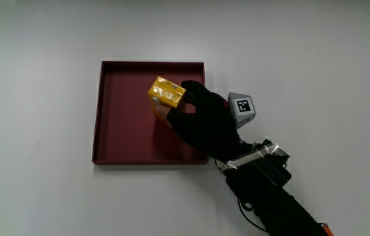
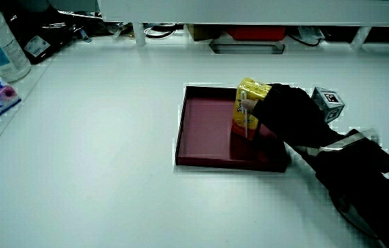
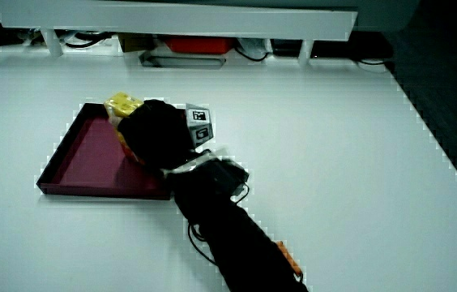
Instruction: Pick ice redtea
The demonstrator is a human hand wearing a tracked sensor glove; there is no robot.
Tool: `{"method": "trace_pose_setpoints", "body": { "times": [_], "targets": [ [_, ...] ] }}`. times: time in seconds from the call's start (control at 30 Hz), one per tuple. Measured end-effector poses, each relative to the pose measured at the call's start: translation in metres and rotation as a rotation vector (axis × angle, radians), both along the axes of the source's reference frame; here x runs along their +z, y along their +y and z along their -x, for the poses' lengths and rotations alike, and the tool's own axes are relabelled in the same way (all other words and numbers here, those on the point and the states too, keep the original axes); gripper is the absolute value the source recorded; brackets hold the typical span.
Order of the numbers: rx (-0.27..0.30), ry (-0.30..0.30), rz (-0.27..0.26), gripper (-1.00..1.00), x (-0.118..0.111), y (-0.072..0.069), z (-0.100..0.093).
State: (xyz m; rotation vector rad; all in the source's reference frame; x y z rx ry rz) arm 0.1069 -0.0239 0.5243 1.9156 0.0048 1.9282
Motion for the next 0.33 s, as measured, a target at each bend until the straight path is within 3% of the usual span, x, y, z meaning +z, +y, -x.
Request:
{"method": "trace_pose_setpoints", "body": {
  "times": [0.33],
  "targets": [
    [0.028, -0.059, -0.074, 1.0, -0.029, -0.01, -0.022]
  ]
}}
